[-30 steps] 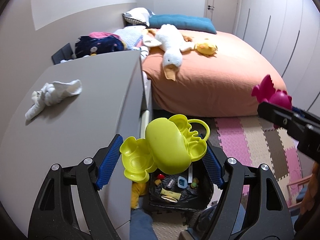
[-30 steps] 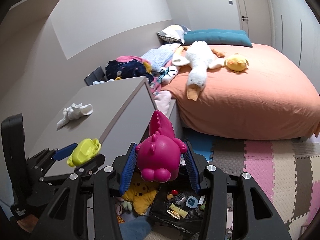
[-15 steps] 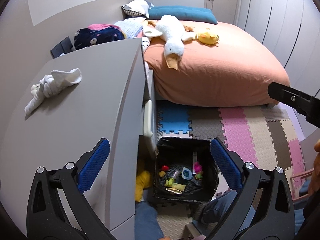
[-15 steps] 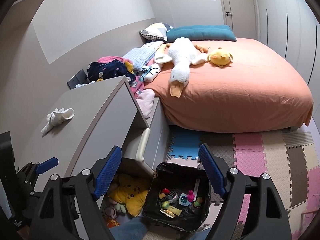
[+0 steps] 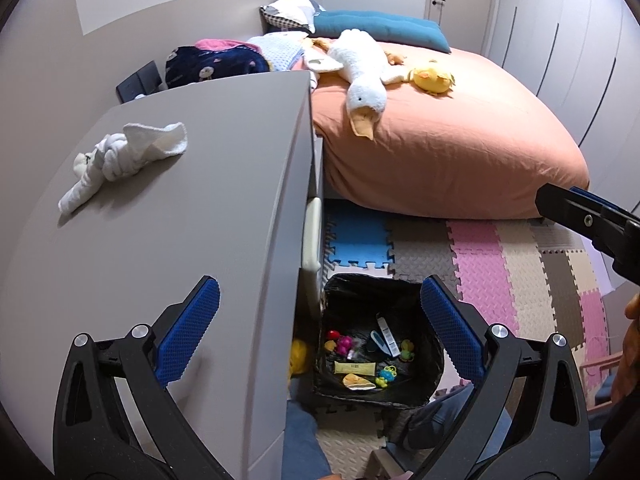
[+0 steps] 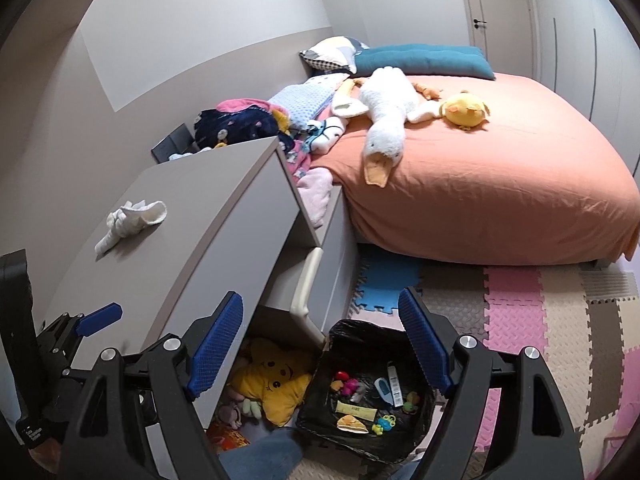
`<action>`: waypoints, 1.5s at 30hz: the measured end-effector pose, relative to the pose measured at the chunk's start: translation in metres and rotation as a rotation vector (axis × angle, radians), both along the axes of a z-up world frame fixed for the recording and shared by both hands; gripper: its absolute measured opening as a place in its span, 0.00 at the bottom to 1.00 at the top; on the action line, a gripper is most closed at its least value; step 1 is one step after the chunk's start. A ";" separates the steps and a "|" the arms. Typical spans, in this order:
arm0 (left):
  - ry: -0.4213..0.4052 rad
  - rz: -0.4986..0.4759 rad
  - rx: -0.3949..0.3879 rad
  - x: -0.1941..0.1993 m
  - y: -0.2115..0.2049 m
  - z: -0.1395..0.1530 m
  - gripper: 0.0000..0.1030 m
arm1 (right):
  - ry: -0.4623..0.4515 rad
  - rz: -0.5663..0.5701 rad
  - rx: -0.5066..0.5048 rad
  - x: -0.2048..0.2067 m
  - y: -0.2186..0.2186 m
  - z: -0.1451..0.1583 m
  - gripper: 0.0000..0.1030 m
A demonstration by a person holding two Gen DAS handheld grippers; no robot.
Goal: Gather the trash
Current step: 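Move both open tools back over the dresser toward the white towel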
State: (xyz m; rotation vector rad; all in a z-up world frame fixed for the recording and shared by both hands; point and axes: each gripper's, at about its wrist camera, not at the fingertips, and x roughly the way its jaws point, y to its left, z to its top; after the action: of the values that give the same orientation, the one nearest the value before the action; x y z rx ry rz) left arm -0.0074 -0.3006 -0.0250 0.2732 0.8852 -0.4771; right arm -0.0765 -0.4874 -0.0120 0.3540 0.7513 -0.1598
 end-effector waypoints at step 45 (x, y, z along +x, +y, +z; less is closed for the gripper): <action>0.075 0.490 -0.167 0.192 0.106 0.016 0.95 | -0.032 0.154 0.032 0.167 0.060 0.001 0.78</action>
State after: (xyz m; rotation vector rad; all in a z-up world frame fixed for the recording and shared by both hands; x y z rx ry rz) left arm 0.1841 -0.1941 -0.0085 -0.1171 0.9421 -0.1040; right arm 0.0904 -0.4277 -0.0108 0.3273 0.7470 0.0027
